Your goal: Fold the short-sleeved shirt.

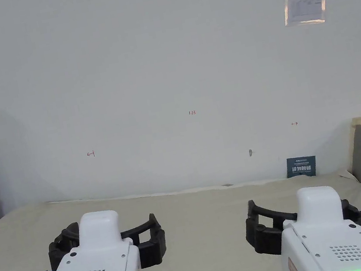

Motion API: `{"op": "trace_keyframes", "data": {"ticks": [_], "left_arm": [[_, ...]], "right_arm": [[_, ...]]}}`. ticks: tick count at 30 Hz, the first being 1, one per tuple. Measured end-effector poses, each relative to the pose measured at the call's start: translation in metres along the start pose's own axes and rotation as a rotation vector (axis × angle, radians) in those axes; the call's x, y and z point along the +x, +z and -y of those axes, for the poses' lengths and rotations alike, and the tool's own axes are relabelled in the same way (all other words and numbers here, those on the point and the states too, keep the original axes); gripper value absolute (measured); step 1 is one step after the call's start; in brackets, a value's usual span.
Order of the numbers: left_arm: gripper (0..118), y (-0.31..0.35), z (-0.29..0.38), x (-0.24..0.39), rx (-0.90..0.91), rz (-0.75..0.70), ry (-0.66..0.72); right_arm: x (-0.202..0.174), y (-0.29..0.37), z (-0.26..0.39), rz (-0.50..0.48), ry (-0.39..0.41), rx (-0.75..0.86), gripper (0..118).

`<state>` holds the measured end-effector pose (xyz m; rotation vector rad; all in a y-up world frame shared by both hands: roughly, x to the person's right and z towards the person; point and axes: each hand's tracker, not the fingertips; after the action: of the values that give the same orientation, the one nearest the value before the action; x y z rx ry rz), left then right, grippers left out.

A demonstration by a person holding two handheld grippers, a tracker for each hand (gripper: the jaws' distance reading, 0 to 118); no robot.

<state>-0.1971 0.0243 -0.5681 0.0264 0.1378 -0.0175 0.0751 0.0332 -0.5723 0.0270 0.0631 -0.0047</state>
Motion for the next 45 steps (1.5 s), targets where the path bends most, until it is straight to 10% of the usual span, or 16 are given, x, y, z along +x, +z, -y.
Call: {"op": "trace_keyframes", "data": {"ticks": [45], "left_arm": [[118, 0.002, 0.006, -0.005, 0.055, 0.027, -0.005]], "right_arm": [[-0.001, 0.001, -0.001, -0.079, 0.014, -0.003, 118]]}}
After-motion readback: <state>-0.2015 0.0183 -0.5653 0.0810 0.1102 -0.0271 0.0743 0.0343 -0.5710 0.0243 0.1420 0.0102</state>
